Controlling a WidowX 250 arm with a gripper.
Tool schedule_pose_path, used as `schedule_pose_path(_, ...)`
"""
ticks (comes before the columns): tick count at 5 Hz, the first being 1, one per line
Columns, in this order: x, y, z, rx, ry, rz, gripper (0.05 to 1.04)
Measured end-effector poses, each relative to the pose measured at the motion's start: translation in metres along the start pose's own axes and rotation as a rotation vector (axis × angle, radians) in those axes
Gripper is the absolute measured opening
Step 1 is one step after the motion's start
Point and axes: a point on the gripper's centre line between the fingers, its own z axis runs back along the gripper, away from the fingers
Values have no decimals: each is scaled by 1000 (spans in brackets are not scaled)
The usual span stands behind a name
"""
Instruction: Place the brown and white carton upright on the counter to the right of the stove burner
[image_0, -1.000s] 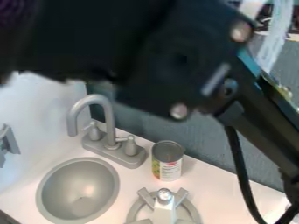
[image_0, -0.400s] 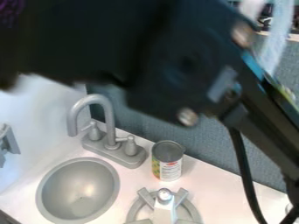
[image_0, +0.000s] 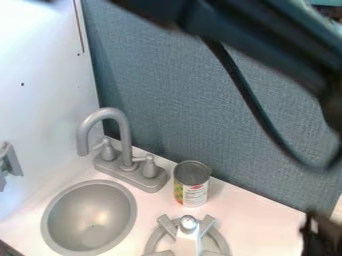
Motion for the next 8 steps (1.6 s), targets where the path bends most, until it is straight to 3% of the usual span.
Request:
schedule_pose_path(1, 24, 29, 20, 11, -93, 99, 814)
schedule_pose_path(2, 48, 51, 25, -2, -156, 217, 814)
schedule_pose_path(3, 66, 73, -7, -21, -84, 239, 814)
schedule_pose_path(5, 90, 82, -41, -66, -11, 258, 814)
schedule_pose_path(8, 102, 82, -76, -90, 68, 279, 814)
